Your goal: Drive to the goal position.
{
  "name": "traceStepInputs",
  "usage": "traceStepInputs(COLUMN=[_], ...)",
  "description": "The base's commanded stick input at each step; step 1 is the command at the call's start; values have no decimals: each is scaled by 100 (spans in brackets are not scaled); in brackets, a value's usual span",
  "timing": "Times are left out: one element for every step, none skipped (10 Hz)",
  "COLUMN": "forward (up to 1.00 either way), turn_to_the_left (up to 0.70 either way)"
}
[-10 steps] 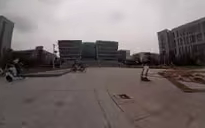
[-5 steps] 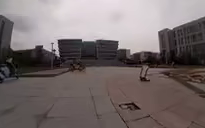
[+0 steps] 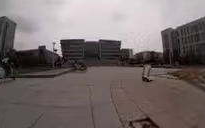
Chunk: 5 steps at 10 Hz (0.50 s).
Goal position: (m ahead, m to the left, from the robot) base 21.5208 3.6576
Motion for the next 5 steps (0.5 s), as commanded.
traceStepInputs(forward=[100,100,100,100,100], turn_to_the_left=[0,13,22,0,0])
